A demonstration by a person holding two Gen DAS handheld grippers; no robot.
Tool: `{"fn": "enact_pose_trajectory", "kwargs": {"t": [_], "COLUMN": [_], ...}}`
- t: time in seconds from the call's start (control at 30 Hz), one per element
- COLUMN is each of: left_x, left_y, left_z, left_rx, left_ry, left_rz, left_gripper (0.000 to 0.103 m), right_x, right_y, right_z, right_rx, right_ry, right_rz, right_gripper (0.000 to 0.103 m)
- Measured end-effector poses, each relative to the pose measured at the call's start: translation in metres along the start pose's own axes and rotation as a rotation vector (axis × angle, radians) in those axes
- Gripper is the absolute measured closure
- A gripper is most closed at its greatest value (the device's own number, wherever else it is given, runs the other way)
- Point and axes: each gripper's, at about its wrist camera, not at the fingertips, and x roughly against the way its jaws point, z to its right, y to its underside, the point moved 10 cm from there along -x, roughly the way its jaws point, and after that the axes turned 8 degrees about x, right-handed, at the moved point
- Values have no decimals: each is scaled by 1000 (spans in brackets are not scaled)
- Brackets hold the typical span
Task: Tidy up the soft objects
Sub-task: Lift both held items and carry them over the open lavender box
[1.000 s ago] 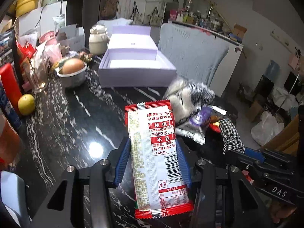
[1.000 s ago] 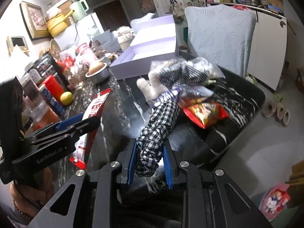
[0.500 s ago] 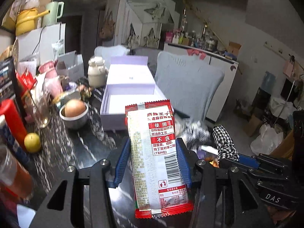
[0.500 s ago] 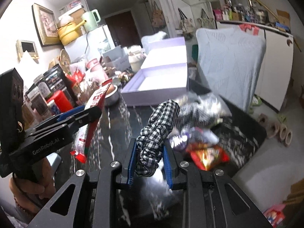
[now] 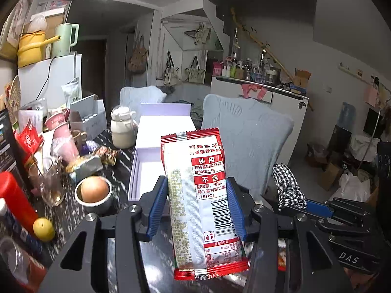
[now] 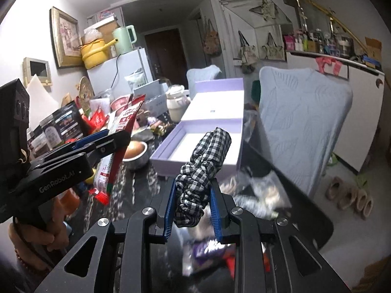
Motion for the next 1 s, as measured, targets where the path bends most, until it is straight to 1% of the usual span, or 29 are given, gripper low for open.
{"fn": "enact_pose_trajectory", "kwargs": {"t": [0.2,0.43,0.57,0.73,0.9,1.0], "left_x": [-25,-50,-66,-88,-115,-130], "left_y": [-16,-44,-61,-79,-90,-96], "left_z": [-1,-13,-20,-27,-34,-39], "left_rx": [7,15,4,-18,-17,-25], "left_ry": [-4,-20,-39,-46,-28,-41], "left_rz": [10,31,56,78,66,66], "left_gripper": [55,55,55,55,55,55], "right_x": [-18,-36,-55,-77,-105,-120], "right_y": [-25,-57,-76,-90,-102,-111], "right_z": [12,23,27,31,31,32], "right_rx": [28,63,73,92,115,124], "right_ry": [10,21,10,-2,-24,-30], "right_rz": [15,44,42,28,-1,-11], "right_gripper": [77,77,77,77,77,77]}}
